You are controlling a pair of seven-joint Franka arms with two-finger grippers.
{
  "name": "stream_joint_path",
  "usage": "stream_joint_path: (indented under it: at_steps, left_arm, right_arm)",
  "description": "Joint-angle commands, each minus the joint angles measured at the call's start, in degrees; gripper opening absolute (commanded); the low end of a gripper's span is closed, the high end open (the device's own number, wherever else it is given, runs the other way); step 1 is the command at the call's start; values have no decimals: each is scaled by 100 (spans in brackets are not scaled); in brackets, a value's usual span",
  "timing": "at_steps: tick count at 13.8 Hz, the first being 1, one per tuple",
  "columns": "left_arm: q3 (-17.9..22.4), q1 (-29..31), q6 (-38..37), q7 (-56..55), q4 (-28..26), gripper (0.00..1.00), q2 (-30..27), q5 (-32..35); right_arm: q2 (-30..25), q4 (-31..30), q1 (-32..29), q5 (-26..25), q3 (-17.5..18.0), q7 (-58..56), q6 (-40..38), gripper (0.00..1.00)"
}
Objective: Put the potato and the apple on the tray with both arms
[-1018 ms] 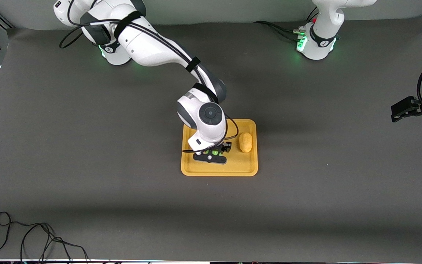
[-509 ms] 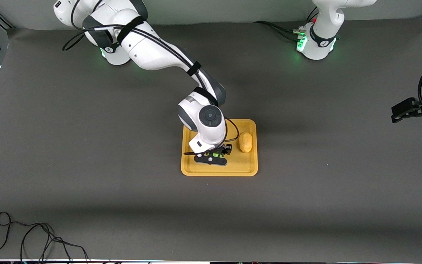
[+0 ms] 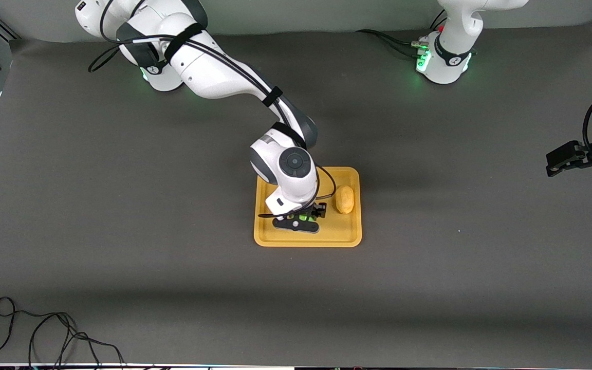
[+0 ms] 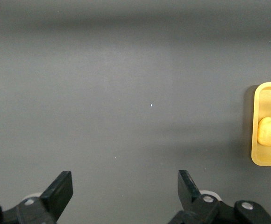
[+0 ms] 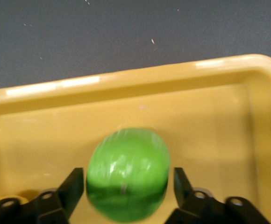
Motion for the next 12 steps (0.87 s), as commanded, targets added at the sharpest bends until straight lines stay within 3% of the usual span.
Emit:
stream_joint_path:
  at_steps: [1, 6, 12]
  left_arm:
    - [77, -63, 13, 18, 47, 100, -14, -35]
    - [77, -98, 21, -43, 47, 100, -14, -43]
    - [85, -45, -93, 54, -58, 100, 91, -227]
  right_arm:
    - [-452, 19, -78, -86, -5, 160, -556, 100]
    - [-1883, 151, -675, 300, 21, -119, -2226, 100]
    - [-3361, -60, -1501, 362, -101, -2218, -4161, 100]
